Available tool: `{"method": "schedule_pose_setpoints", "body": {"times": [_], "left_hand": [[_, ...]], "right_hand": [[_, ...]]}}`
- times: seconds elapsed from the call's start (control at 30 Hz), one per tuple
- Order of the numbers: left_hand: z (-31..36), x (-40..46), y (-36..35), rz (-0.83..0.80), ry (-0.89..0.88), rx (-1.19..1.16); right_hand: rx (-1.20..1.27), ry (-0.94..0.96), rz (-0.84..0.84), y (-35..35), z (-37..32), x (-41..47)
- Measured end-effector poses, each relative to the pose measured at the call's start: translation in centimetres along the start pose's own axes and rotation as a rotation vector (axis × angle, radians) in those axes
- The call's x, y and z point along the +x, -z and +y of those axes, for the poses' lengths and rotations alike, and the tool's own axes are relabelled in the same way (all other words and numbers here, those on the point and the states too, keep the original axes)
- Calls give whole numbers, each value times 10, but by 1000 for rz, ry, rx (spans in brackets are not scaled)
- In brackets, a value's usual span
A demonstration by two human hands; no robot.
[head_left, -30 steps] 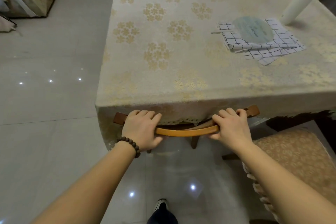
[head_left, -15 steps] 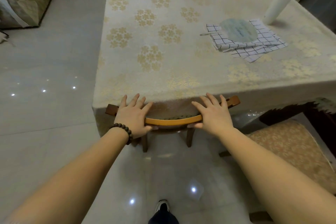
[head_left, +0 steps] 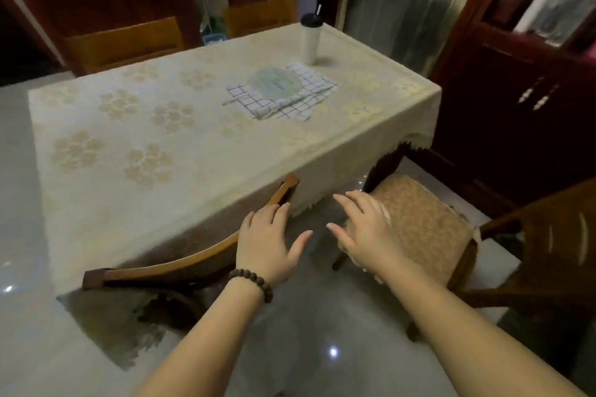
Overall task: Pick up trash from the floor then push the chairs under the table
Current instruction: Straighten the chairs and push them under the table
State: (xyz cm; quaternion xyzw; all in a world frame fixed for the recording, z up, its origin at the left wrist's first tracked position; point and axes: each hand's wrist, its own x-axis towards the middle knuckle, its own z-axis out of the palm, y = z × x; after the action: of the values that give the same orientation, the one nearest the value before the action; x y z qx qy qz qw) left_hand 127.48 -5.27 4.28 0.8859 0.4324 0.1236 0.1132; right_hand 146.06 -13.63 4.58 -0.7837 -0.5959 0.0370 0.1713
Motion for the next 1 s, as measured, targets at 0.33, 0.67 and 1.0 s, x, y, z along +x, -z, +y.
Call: {"method": "schedule_pose_setpoints", "body": {"times": [0.33,0.67,1.0], "left_hand": [[195,8,-58,-173,-344,-66],[405,-27,-113,-254,-470,-85],[522,-27,-153,-257,-404,-94]], "right_hand": [[-68,-567,117,89,154,-143],[-68,-815,253,154,293,-289],[-45,-786,189,198,416,-329]]}}
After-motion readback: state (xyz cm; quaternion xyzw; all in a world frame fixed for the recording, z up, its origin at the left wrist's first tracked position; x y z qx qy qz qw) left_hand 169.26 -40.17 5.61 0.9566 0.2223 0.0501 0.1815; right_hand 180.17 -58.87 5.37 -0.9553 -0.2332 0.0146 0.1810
